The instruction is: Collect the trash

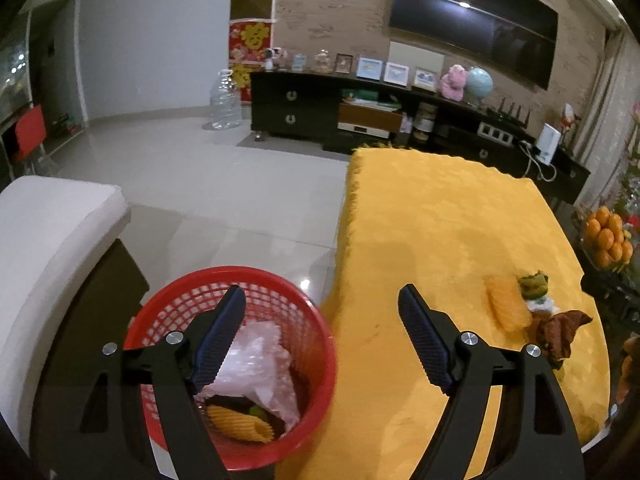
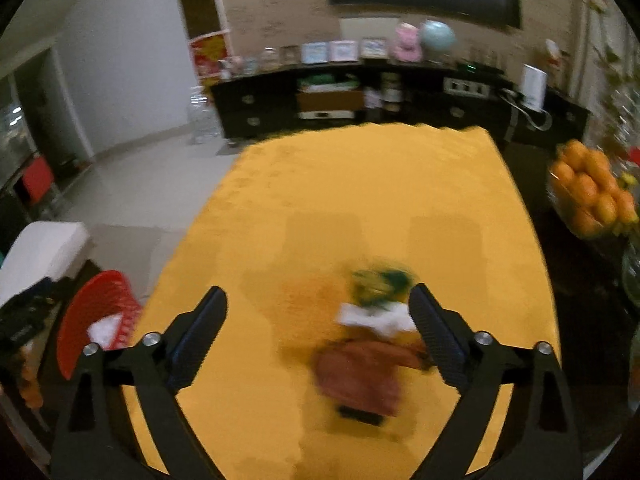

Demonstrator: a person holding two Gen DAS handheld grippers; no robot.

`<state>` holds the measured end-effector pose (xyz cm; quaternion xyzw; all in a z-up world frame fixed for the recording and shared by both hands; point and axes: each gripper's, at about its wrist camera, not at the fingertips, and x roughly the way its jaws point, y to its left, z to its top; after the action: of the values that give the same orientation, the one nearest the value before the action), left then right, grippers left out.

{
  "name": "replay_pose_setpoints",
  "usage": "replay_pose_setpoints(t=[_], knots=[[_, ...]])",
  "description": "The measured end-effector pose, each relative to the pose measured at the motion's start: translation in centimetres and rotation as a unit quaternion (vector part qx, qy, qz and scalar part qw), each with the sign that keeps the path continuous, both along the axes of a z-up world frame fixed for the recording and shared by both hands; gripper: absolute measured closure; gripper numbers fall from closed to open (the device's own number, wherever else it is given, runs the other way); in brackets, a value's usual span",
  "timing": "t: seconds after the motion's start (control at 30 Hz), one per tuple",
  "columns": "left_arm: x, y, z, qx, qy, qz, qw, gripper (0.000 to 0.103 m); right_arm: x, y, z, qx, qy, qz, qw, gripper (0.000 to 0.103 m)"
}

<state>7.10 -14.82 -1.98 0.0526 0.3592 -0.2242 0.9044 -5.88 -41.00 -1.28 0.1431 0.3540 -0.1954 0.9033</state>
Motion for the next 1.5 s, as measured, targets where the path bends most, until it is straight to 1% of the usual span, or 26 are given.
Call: replay_pose_setpoints(t=[0.13, 0.27, 0.3, 0.37, 0.43, 0.53, 0.57, 0.63, 0.7, 0.73, 0.77, 0.83, 0.87, 0.9, 0.93, 0.97, 1.03, 1.13, 1.27, 1.43, 1.5], knots=[[-0.5, -1.2, 0.0, 0.002, 0.001, -0.007, 1.0000, 0.027, -1.0, -1.4, -2.1, 0.014, 0.027, -0.019, 0.999, 0.012], [-0.8, -2.1, -0.2, 0.006, 0.002, -0.015, 0.9999, 0.027, -1.3, -1.4, -5.2, 0.032, 0.060, -0.005, 0.998, 0.012], [-0.9, -2.3, -0.2, 0.007, 0.002, -0.017, 0.9998, 0.027, -1.1, -1.3, -6.0, 0.034, 0.070, -0.001, 0.997, 0.010], [-1.1, -2.5, -0.3, 0.009, 0.002, -0.020, 0.9997, 0.027, -1.1, -1.0, -6.9, 0.021, 0.083, -0.002, 0.996, 0.007], [-1.1, -2.8, -0.4, 0.012, 0.001, -0.024, 0.9996, 0.027, -1.0, -0.8, -7.8, 0.011, 0.095, 0.001, 0.995, 0.007], [-1.2, -3.0, -0.5, 0.014, 0.002, -0.026, 0.9996, 0.027, -1.2, -1.1, -8.4, 0.011, 0.100, -0.003, 0.995, 0.007], [-1.2, -3.1, -0.6, 0.015, 0.002, -0.026, 0.9995, 0.027, -1.3, -1.2, -8.4, 0.009, 0.098, -0.006, 0.995, 0.007], [-1.3, -3.3, -0.6, 0.016, 0.003, -0.029, 0.9995, 0.027, -1.7, -1.7, -8.3, 0.013, 0.095, -0.013, 0.995, 0.010], [-1.5, -3.6, -0.6, 0.017, 0.003, -0.033, 0.9993, 0.027, -1.9, -2.1, -8.2, 0.022, 0.093, -0.016, 0.995, 0.019], [-1.6, -3.8, -0.6, 0.018, 0.003, -0.036, 0.9992, 0.027, -1.9, -2.3, -8.1, 0.024, 0.093, -0.017, 0.995, 0.021], [-1.7, -3.8, -0.7, 0.019, 0.001, -0.037, 0.9991, 0.027, -1.9, -2.4, -8.1, 0.026, 0.095, -0.017, 0.995, 0.028], [-2.0, -4.2, -0.7, 0.023, -0.003, -0.043, 0.9988, 0.027, -1.8, -2.5, -8.1, 0.027, 0.099, -0.014, 0.995, 0.032], [-2.1, -4.4, -0.7, 0.024, -0.005, -0.045, 0.9987, 0.027, -1.8, -2.5, -8.0, 0.028, 0.098, -0.015, 0.995, 0.037], [-2.2, -4.6, -0.8, 0.026, -0.007, -0.047, 0.9985, 0.027, -1.8, -2.5, -8.0, 0.030, 0.098, -0.012, 0.995, 0.046], [-2.3, -4.7, -0.8, 0.026, -0.007, -0.049, 0.9984, 0.027, -1.7, -2.6, -8.0, 0.034, 0.099, -0.007, 0.995, 0.046], [-2.4, -4.9, -0.8, 0.027, -0.007, -0.051, 0.9983, 0.027, -1.8, -2.7, -7.8, 0.033, 0.097, -0.008, 0.995, 0.049], [-2.6, -5.1, -0.9, 0.028, -0.007, -0.054, 0.9981, 0.027, -2.0, -2.9, -7.4, 0.038, 0.091, -0.010, 0.995, 0.051], [-2.8, -5.6, -1.1, 0.030, -0.007, -0.060, 0.9977, 0.027, -2.5, -3.0, -6.0, 0.039, 0.069, -0.016, 0.997, 0.051], [-3.1, -6.3, -1.2, 0.030, -0.008, -0.069, 0.9972, 0.027, -3.6, -3.3, -3.4, 0.022, 0.034, -0.027, 0.999, 0.051], [-3.3, -7.6, -1.5, 0.026, 0.000, -0.083, 0.9962, 0.027, -4.4, -3.5, -1.6, -0.005, 0.019, -0.042, 0.999, 0.051], [-3.3, -8.4, -1.8, 0.024, 0.008, -0.090, 0.9956, 0.027, -4.7, -3.8, -1.2, -0.002, 0.013, -0.045, 0.999, 0.051]])
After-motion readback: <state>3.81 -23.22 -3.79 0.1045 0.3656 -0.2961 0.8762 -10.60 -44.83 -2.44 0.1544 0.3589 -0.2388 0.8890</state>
